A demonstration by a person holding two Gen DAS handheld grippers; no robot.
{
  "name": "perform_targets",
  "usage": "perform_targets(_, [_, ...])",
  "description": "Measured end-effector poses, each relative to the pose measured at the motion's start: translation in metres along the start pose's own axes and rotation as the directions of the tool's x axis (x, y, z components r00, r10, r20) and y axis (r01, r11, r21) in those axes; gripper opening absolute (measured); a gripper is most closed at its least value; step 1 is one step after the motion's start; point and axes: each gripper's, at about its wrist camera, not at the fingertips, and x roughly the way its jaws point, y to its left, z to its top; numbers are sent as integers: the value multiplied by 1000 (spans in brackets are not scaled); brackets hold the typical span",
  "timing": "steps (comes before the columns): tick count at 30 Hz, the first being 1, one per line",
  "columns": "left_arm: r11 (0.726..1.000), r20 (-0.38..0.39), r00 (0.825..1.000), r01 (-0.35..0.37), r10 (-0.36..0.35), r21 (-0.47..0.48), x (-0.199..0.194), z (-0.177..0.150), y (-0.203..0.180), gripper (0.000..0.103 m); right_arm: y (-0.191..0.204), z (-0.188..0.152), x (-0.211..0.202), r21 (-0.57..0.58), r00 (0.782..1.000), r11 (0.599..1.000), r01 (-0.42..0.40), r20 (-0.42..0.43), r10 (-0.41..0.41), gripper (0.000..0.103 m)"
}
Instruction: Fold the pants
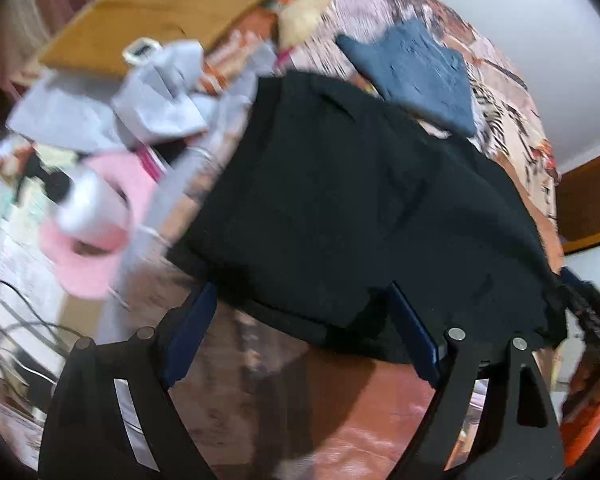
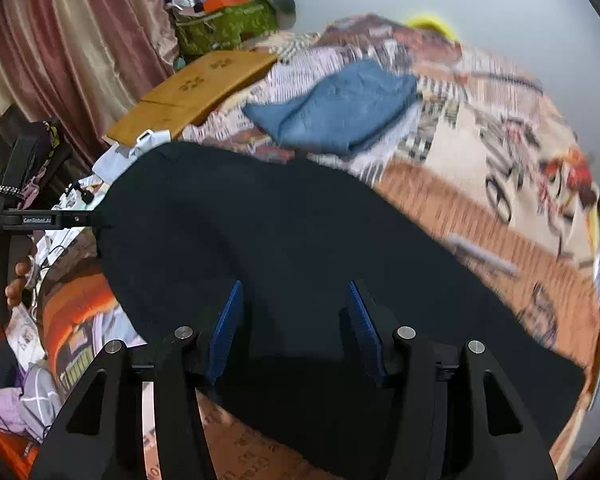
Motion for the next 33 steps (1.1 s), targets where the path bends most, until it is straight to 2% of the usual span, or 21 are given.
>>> perform_targets(2, [1000, -25, 1000, 11, -11, -4, 7, -1, -4, 87, -4, -7, 4, 27, 1000, 1000, -8, -17, 9, 50])
perform_targets(5, [1000, -14, 1000, -15, 15, 0, 10, 0, -11, 86, -8, -16, 9, 52, 999, 999, -18, -48, 20, 50])
perform_targets(6, [999, 4, 999, -32, 32, 4, 8, 1, -13, 82, -11, -18, 12, 59, 998, 998, -26, -62, 30, 50])
perform_targets(8, [997, 41, 997, -71, 70, 11, 5, 2, -16, 65, -10, -24, 13, 60, 997, 998, -30, -68, 34, 51])
perform_targets(9, [992, 72, 990, -126, 124, 25, 3, 3, -18, 49, -9, -25, 13, 55, 998, 998, -29, -62, 32, 53])
perform_targets(10, [988, 88, 985, -152, 148, 38, 3, 3, -20, 36, -8, -26, 12, 51, 998, 998, -26, -60, 29, 53])
perform_targets(14, [981, 135, 976, -183, 173, 66, -2, 1, -23, 14, -7, -28, 13, 51, 998, 998, -26, -60, 29, 54])
perform_targets(15, [976, 157, 968, -207, 194, 72, -6, 0, -25, 12, -6, -28, 13, 51, 998, 998, -26, -60, 29, 54])
perform_targets(19, [974, 263, 948, -210, 181, 83, -41, 0, -25, 12, -7, -29, 13, 50, 998, 998, -29, -59, 32, 54])
perform_targets(21, [975, 278, 946, -201, 169, 90, -48, 1, -22, 13, -7, -27, 13, 50, 998, 998, -28, -61, 31, 54])
perform_targets(23, [978, 263, 950, -192, 166, 78, -48, 2, -15, 13, -8, -28, 13, 50, 998, 998, -28, -62, 31, 54])
perform_targets(27, [978, 169, 968, -200, 188, 61, -17, -5, 0, 15, -8, -27, 11, 54, 998, 998, -28, -61, 31, 54])
perform_targets(28, [977, 133, 972, -204, 195, 58, -2, -9, 6, 18, -8, -28, 10, 57, 998, 998, -28, -60, 32, 54])
perform_targets(30, [971, 105, 970, -228, 220, 74, 13, -15, 8, 26, -9, -29, 9, 62, 998, 998, -28, -62, 32, 54])
perform_targets(33, [958, 127, 958, -271, 258, 94, 11, -17, 5, 35, -9, -29, 7, 68, 998, 997, -25, -62, 29, 54])
